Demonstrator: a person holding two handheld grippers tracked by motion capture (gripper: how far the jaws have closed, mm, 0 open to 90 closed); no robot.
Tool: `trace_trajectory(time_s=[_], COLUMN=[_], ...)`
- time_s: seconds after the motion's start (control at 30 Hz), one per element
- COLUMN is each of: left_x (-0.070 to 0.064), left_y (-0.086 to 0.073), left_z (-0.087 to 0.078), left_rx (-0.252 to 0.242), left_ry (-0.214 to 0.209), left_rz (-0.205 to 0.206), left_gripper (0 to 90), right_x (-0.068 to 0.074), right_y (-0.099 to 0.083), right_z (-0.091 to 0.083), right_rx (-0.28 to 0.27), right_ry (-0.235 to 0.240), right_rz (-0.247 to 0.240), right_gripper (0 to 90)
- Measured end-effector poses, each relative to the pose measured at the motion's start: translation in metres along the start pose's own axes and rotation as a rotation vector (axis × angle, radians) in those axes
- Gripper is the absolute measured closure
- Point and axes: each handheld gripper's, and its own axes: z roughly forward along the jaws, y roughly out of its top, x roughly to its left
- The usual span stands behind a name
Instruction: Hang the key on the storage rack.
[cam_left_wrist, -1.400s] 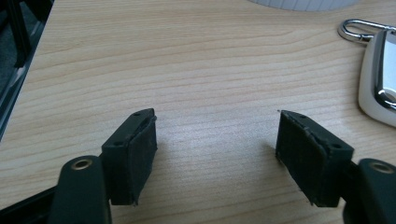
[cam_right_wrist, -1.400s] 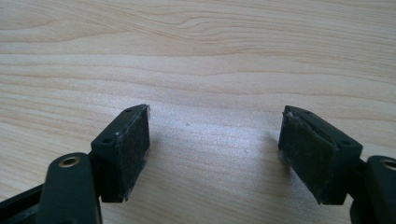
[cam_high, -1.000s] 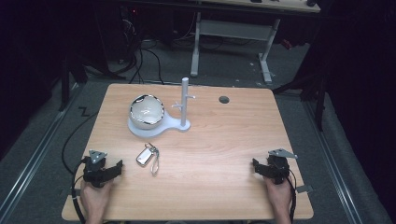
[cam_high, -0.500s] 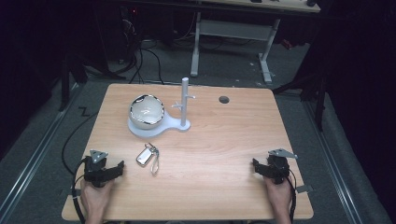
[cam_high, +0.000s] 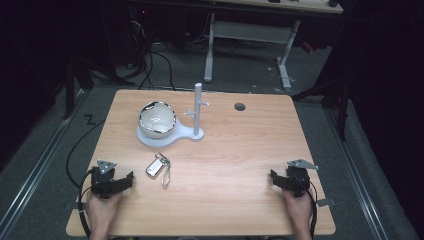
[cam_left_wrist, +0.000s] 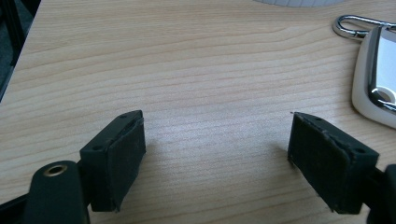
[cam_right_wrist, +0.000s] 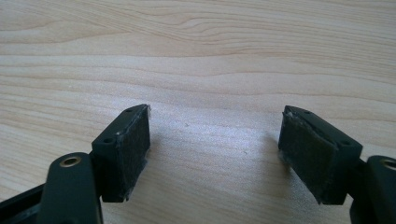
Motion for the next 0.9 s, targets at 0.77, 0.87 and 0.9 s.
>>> trace_trajectory(time_s=[0.77,0.87,0.9], left_x=[-0.020,-0.026,-0.028], left_y=[0.009,0.011,0.012], left_z=[-0.014,-0.015,-0.014], left_rx=[-0.021,-0.033,-0.034], left_ry=[-0.168,-0.187,-0.189], left_rz=[0.058,0.068,0.075], left_gripper=[17.5,17.8,18.2], right_x=[0.000,0.000,0.000], right_y=[0.000,0.000,0.000], right_z=[0.000,0.000,0.000], right_rx=[0.000,0.000,0.000], right_ry=[-0.001,-0.001,-0.001], right_rz=[0.003,0.003,0.003], right_gripper=[25.0,25.0,25.0])
